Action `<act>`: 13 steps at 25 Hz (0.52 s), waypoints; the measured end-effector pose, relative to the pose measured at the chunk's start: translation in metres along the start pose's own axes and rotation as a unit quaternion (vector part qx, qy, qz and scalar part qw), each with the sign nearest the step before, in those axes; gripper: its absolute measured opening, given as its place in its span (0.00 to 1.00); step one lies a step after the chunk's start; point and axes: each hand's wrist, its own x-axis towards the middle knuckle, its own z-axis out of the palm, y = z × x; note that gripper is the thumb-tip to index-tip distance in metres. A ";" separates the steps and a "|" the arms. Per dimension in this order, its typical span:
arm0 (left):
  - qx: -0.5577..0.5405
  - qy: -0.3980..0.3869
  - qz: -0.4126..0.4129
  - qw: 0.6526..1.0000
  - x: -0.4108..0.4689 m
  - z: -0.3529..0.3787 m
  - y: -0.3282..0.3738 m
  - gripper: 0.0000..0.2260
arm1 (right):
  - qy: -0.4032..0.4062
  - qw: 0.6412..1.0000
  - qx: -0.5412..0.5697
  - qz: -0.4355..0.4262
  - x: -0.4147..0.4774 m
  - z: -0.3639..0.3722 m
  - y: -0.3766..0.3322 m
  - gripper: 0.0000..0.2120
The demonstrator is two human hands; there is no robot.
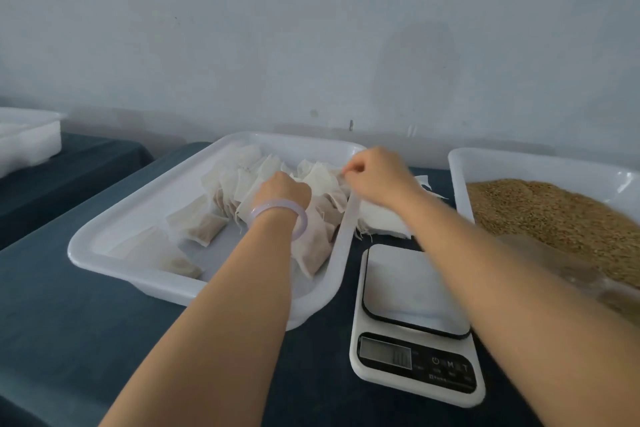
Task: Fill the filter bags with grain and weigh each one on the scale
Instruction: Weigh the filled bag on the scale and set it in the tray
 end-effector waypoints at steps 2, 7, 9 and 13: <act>-0.019 0.058 0.054 0.997 0.001 0.000 0.008 0.05 | -0.031 0.996 -0.078 0.032 0.008 -0.020 0.026 0.13; -0.093 -0.004 0.348 0.933 -0.032 0.018 0.039 0.07 | -0.311 0.895 -0.313 0.067 -0.002 -0.015 0.060 0.19; -0.014 -0.121 0.403 0.907 -0.045 0.030 0.048 0.07 | -0.305 0.890 -0.337 0.031 -0.005 -0.008 0.063 0.16; 0.080 -0.194 0.395 0.894 -0.045 0.043 0.053 0.07 | -0.298 0.913 -0.273 0.059 0.001 -0.003 0.061 0.09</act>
